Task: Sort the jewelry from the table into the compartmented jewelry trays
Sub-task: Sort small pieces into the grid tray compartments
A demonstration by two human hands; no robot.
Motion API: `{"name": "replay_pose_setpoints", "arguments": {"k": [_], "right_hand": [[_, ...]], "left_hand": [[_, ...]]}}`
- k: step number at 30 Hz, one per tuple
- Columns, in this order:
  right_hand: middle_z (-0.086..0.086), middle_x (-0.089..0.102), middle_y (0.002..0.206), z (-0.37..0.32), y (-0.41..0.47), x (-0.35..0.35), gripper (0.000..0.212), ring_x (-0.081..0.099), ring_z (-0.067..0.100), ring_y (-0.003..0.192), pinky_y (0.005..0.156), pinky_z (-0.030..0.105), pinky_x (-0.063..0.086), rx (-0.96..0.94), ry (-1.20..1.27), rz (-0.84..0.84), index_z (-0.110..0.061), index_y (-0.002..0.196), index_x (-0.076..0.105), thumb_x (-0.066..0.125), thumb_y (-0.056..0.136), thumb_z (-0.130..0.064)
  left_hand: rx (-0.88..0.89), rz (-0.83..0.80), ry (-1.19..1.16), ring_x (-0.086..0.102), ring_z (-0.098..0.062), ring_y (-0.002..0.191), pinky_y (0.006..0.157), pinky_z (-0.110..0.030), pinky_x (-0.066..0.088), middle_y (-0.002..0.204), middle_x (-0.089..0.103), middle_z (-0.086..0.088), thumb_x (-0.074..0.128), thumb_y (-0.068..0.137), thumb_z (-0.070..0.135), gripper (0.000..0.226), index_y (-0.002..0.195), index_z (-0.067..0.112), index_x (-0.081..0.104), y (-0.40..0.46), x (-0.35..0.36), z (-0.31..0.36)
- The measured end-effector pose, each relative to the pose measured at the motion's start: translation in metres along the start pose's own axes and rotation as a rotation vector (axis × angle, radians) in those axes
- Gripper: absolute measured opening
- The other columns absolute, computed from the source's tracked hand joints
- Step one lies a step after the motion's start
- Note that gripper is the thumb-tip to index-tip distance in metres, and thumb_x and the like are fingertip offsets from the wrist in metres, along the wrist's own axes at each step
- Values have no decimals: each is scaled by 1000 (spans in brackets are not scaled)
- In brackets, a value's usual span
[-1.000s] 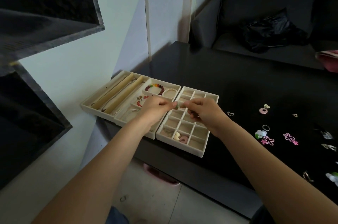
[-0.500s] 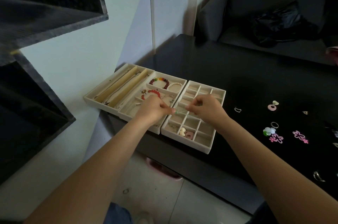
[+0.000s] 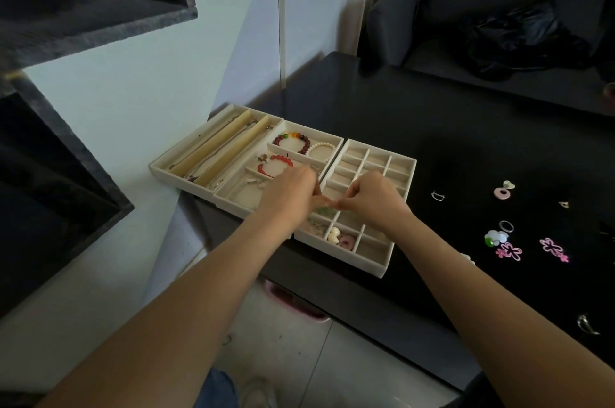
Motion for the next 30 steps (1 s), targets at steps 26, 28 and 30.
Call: {"name": "replay_pose_setpoints", "arguments": {"k": [26, 28, 30], "right_hand": [[0, 59, 120, -17, -13, -10, 17, 55, 9, 88, 67, 19, 41, -191, -222, 14, -20, 107, 66, 56, 94, -22], [1, 60, 122, -19, -16, -14, 23, 57, 9, 85, 65, 19, 40, -209, -260, 16, -21, 112, 66, 49, 97, -20], [0, 60, 121, -22, -20, -9, 27, 49, 3, 66, 56, 18, 37, -238, -316, -29, -24, 118, 64, 45, 98, -21]], "left_hand": [[201, -188, 148, 43, 1, 56, 47, -16, 29, 68, 38, 15, 55, 91, 17, 36, 124, 31, 60, -22, -9, 3], [203, -211, 136, 43, 0, 54, 47, -16, 28, 67, 42, 16, 56, 91, 19, 36, 124, 31, 59, -23, -9, 3], [198, -223, 139, 45, -2, 56, 48, -18, 31, 67, 43, 15, 57, 91, 21, 35, 124, 32, 59, -24, -9, 2]]}}
Point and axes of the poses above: each hand's wrist, its own y-axis towards the middle knuckle, its own x-axis out of the palm, z = x × y, the point moved 10 cm from there along y, towards the middle knuckle
